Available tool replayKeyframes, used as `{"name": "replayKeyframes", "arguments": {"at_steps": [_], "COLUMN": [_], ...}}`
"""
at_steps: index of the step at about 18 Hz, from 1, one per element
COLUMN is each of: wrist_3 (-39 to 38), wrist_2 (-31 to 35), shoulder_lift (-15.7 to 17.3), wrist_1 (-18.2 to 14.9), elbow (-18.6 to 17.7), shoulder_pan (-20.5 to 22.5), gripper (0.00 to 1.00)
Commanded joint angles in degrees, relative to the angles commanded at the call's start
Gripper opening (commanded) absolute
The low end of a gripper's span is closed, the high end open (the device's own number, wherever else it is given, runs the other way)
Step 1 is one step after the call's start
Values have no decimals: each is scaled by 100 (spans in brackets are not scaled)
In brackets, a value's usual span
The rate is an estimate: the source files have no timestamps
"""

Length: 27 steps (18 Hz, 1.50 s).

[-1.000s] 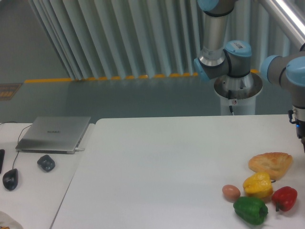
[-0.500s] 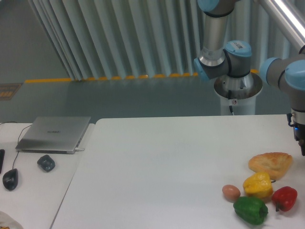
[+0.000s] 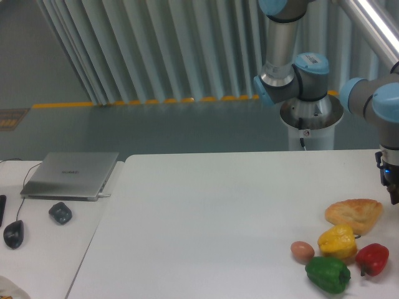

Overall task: Place the triangular bread in the basket
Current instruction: 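Lower the open gripper down onto the tan bread loaf, then close the gripper on the bread loaf's edge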

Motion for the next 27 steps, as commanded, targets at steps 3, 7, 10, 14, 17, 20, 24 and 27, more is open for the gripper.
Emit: {"name": "replayKeyframes", "arguments": {"at_steps": [3,7,10,14,17,20,24,27], "wrist_3": [-72,233,279,200,261,253,244,235], "wrist_2": [43,69,34,87,87,87,96,166], "shoulder_lift": [0,26,193,167,149,123,61,53], "wrist_1": [-18,-577,-957,-1195,-1248,-1239,-1222,-1222], "elbow": [-385,-361,-308,-387,-448,-589,-659,-659], "shoulder_pan": [-18,0,-131,-343,-343,-343,-352,-361], "gripper": [100,100,100,100,100,100,100,100]}}
